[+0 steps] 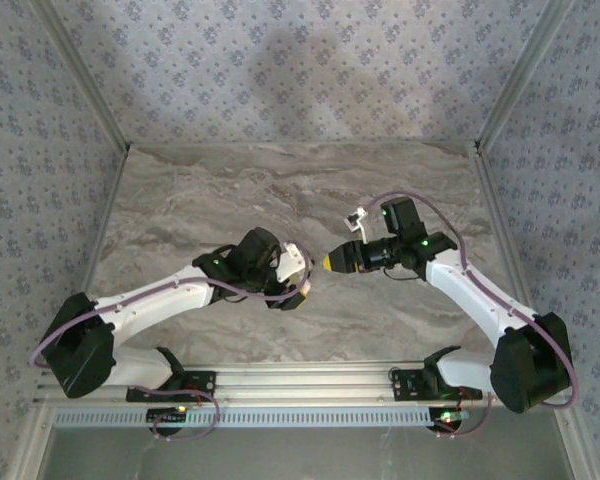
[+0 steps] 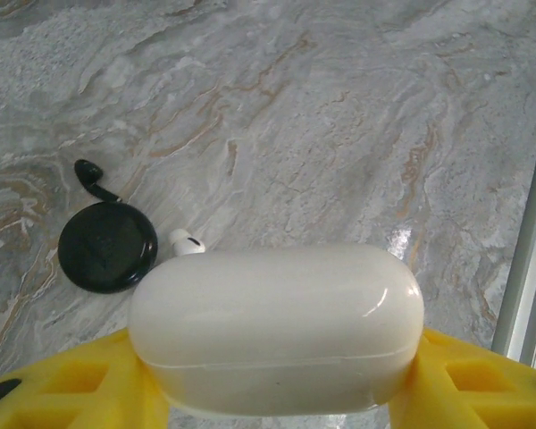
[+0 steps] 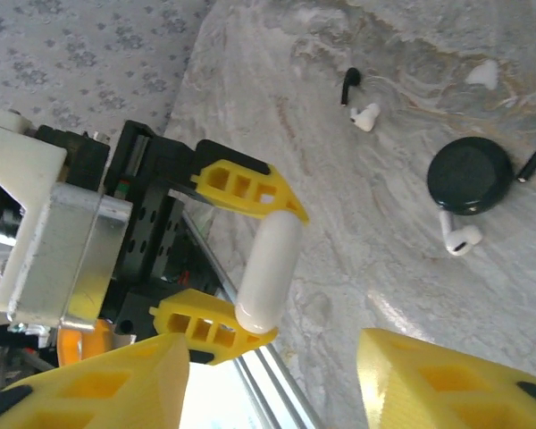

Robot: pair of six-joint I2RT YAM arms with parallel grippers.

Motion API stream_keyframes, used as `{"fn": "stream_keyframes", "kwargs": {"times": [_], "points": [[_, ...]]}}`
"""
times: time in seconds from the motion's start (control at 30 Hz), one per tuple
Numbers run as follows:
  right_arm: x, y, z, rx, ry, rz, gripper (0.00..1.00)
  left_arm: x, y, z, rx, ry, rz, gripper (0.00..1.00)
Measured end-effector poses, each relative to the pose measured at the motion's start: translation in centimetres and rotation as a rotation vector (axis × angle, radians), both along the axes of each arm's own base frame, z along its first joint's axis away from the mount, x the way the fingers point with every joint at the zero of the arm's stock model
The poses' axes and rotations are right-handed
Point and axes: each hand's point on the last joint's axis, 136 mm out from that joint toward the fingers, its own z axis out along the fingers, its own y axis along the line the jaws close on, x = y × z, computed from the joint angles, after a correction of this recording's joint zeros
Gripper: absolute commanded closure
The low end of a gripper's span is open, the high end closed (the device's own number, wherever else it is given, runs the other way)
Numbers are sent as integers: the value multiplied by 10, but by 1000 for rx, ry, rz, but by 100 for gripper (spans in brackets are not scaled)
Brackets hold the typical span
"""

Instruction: Insert wireless bluetooth earbuds into charging case

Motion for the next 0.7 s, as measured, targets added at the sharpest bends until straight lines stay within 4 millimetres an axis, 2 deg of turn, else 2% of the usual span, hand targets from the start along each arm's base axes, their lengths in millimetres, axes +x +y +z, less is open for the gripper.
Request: {"fn": "stream_keyframes", "kwargs": {"times": [0.2,0.7], "points": [[-7,11,0,30,22,34,53,-6,-3,0,5,-15,-41,59],[-22,33,-29,10,128,102,58,-8,-4,1,-1,-15,-59,59]]}}
